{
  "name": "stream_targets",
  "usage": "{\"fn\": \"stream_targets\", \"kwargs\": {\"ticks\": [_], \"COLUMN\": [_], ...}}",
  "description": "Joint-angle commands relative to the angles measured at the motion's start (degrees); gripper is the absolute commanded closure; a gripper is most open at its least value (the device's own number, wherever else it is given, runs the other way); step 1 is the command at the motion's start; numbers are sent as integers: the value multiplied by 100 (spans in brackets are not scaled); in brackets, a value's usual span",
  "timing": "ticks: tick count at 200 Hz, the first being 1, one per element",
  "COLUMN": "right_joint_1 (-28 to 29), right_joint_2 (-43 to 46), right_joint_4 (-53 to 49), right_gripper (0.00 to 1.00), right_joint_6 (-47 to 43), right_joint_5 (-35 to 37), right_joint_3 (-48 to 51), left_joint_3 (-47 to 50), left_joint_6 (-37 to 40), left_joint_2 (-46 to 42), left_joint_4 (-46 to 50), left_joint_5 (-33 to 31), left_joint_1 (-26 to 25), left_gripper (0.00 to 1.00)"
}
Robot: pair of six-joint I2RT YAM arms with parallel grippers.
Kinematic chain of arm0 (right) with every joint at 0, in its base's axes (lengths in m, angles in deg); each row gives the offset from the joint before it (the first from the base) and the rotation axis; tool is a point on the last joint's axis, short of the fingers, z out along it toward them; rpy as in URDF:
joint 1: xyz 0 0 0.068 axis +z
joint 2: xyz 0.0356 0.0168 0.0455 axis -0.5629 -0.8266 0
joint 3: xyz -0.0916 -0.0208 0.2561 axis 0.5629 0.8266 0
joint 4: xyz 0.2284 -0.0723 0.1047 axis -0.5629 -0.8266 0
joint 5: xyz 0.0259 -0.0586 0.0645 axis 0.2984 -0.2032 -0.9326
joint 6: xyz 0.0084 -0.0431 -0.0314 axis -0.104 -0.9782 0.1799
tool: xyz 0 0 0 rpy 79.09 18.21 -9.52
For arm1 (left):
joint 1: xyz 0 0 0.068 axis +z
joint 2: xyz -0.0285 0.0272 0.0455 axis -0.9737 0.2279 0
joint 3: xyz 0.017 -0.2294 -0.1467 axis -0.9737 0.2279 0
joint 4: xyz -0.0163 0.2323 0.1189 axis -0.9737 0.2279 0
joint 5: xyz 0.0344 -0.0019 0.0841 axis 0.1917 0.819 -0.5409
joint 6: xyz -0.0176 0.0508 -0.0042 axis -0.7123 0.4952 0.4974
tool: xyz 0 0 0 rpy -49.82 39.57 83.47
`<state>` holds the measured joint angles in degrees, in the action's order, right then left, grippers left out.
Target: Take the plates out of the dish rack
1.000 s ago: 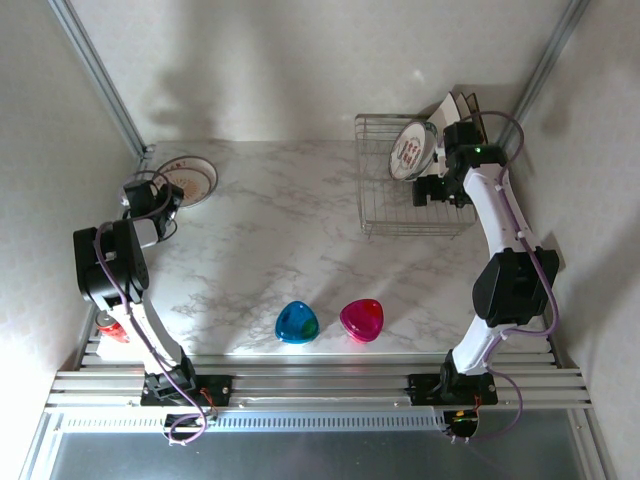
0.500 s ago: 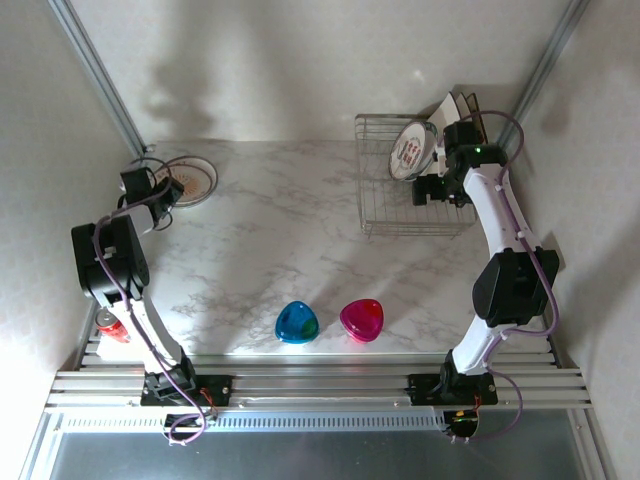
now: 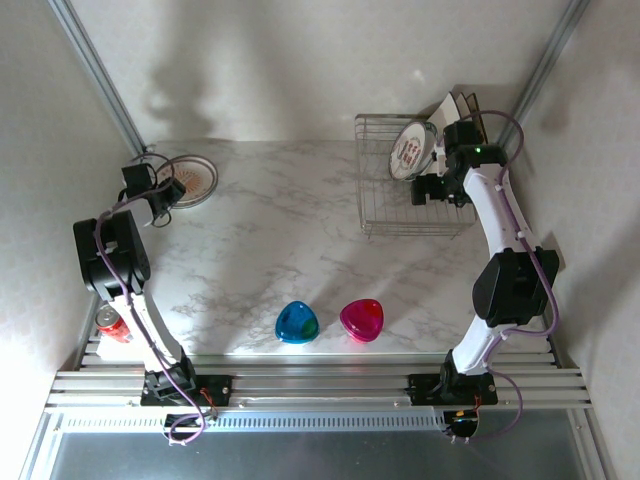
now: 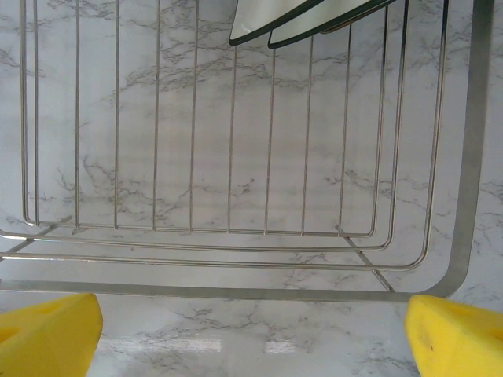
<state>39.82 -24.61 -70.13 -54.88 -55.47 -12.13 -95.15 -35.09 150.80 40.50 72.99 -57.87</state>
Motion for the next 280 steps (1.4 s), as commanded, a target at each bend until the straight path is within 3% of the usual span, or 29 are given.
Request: {"fn": "stream_targets", "kwargs": {"ticks": [1,43,96,121,135,175,222,280], "right_joint_1": [38,55,71,77,105,282,530,587], "right_joint_2": [82,55,47,20,-5,-303,-1204,-2745], "right_joint_4": [-57,-58,-85,-143,-174,-237,-150,-241], "right_gripper": [1,1,1,1,1,1,1,1], "right_joint_6": [-42,-33,-27,-24,-7,193,386,422], "right_joint_5": [-60,-89,-88,-54,-27,333,557,715], "right_joint_3": [-141,-164,-202,-313,-452,-1099,-2276,-4069], "left_joint_3": [-137,-282,-367,-195,-60,-254,-1351,-1881], "left_joint_6": [364,737,1083,1219,1297,1801,2424,2620], "left_joint_2": [7,-210,-429,-772,-1051,-1559,-1351,-982], "left_joint_4": [618,1102,1461,1541,1643,2541,3787,4286], "left_joint_5": [-135,-557,-897,-1080,-1092,-1139,-1273,-1217], "left_joint_1": [12,3,-57,-167,-272,-859,-1672,-1865], "left_gripper": [41,36,21,11,0,0,1,0]}}
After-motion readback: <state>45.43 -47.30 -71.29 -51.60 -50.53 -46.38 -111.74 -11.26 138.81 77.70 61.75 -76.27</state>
